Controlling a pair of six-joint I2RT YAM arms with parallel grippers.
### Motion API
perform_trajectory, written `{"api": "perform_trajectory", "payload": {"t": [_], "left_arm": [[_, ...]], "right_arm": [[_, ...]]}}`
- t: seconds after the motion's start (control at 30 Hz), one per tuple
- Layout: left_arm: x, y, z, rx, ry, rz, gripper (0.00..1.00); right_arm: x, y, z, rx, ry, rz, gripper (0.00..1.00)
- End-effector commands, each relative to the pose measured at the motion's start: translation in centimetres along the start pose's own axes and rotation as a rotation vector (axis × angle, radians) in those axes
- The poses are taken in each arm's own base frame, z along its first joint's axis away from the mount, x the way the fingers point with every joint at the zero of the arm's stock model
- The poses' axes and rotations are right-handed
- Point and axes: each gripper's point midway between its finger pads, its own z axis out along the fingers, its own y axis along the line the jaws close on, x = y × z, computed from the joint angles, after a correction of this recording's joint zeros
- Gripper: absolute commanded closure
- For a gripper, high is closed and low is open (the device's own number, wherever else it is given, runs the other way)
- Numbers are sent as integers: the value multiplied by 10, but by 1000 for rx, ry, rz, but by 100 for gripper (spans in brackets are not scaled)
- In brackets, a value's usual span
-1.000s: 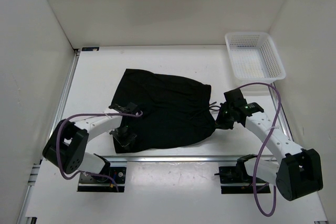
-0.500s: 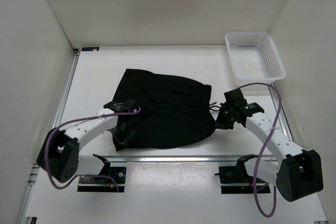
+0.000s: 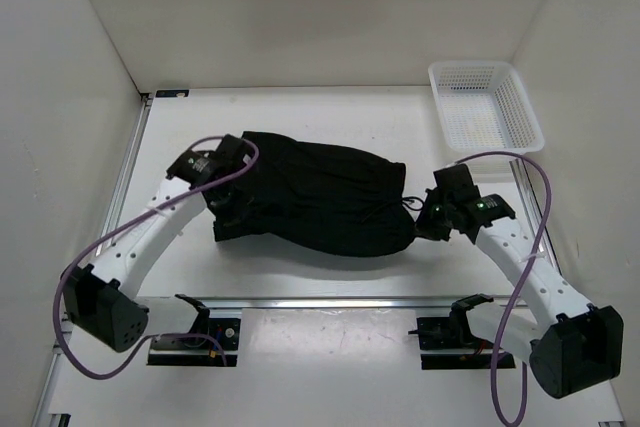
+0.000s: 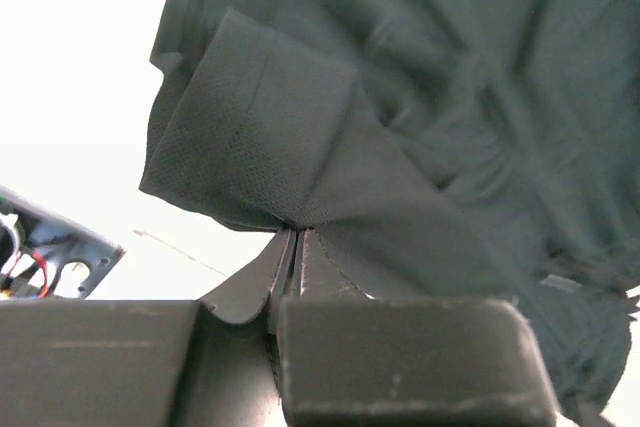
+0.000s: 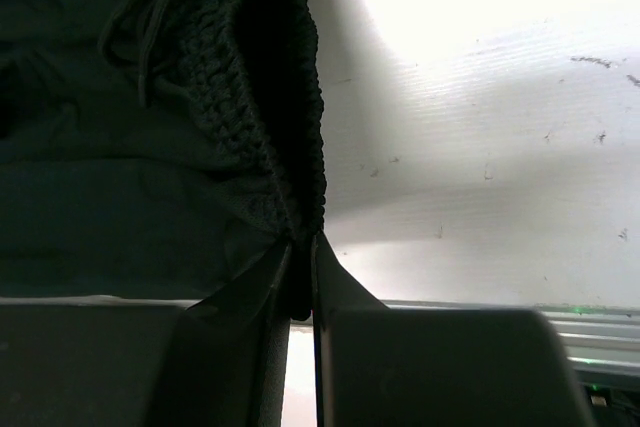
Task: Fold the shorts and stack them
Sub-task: Fold the shorts
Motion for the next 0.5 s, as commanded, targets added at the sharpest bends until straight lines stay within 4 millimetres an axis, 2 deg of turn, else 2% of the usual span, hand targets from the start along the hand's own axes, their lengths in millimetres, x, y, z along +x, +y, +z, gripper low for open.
{"api": "perform_trajectory", "payload": {"t": [0.0,0.07,0.1,0.17,0.2,0.23,0.33,0.37,0.4,0.43,0.47], "left_arm": [[-54,-17,-16,-4,-133,-13,89],[-75,-29,-19,-2,-167,-16,89],[-94,-40,-21,-1,-190,-34,89],[-112,-50,-21,4,-207,-15,89],[-124,-55,-12,-12,-210,-22,89],[-136,-62,-19,8,-230,-13,89],[-162,-75,-11,15,-238,-21,89],[-168,-77,-7,8,-239,-22,89],[-174,-81,-4,15,-239,-25,89],[-180,-83,8,-9,-229,-23,89],[-187,-91,6,7,-242,-20,89]], "right_arm": [[-22,9,-12,16,-48,13,100],[-24,13,-8,19,-27,23,100],[-26,19,-10,8,-16,23,100],[-27,23,-8,9,14,25,100],[-29,27,-8,0,18,25,100],[-33,32,-10,-6,25,25,100],[-42,40,-10,4,37,36,100],[-51,50,-14,-22,25,33,100],[-53,52,-15,-15,33,34,100],[-58,56,-14,-17,31,34,100],[-59,55,-8,-1,62,46,100]]}}
